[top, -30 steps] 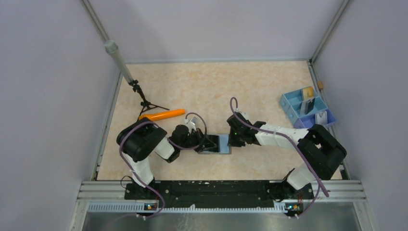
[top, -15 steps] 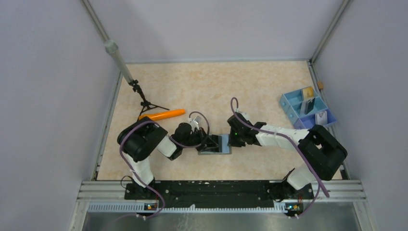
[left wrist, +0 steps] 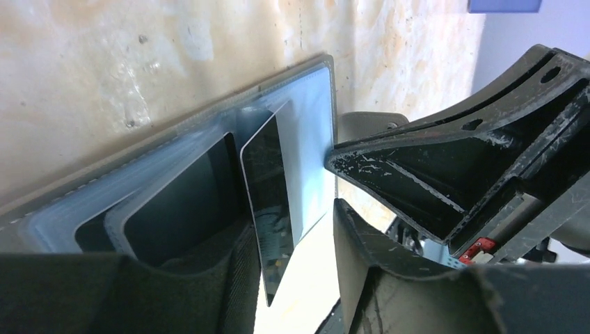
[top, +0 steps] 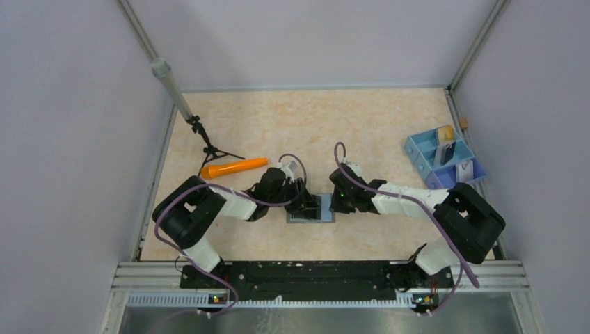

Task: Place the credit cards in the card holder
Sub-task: Insert the credit card into the card holder.

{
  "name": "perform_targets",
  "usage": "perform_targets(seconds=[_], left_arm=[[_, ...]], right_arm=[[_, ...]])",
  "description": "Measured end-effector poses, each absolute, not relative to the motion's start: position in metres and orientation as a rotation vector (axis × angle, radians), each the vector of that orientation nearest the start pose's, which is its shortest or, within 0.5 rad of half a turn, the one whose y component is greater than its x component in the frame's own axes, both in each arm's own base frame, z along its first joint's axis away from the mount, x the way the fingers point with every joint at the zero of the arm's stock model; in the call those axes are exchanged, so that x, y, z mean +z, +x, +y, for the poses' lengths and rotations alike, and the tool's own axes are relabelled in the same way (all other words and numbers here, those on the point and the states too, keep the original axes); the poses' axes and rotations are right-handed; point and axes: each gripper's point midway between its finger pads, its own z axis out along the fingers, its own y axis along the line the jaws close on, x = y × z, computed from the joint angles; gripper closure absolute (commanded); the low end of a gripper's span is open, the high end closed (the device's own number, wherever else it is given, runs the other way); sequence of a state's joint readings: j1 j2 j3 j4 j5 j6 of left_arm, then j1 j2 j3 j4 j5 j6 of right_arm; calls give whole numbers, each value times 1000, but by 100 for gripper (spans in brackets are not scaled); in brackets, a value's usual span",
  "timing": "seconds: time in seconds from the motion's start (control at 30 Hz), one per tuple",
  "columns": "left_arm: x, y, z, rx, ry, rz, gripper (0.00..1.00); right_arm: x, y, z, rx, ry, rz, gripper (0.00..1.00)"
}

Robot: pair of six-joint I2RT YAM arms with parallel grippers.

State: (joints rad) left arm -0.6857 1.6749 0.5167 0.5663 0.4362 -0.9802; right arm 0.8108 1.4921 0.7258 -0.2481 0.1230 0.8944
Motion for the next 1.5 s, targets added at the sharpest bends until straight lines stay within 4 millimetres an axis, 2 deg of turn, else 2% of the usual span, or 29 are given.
perform_targets(seconds=[0.2, 0.5, 0.83, 1.23, 1.5], left_arm=[[40, 229, -312, -1184, -32, 2498, 43], [46, 235, -305, -997, 12, 2528, 38], [48, 232, -289, -850, 2, 2545, 34], [58, 225, -282, -829, 25, 2538, 29], [63, 220, -286, -885, 32, 2539, 36]], right_arm=[[22, 221, 244, 459, 162, 2622, 100], [23, 225, 237, 426, 174, 2588, 100], [20, 225, 231, 393, 174, 2585, 100], [20, 225, 231, 397, 172, 2579, 100], [20, 225, 230, 401, 172, 2575, 100]])
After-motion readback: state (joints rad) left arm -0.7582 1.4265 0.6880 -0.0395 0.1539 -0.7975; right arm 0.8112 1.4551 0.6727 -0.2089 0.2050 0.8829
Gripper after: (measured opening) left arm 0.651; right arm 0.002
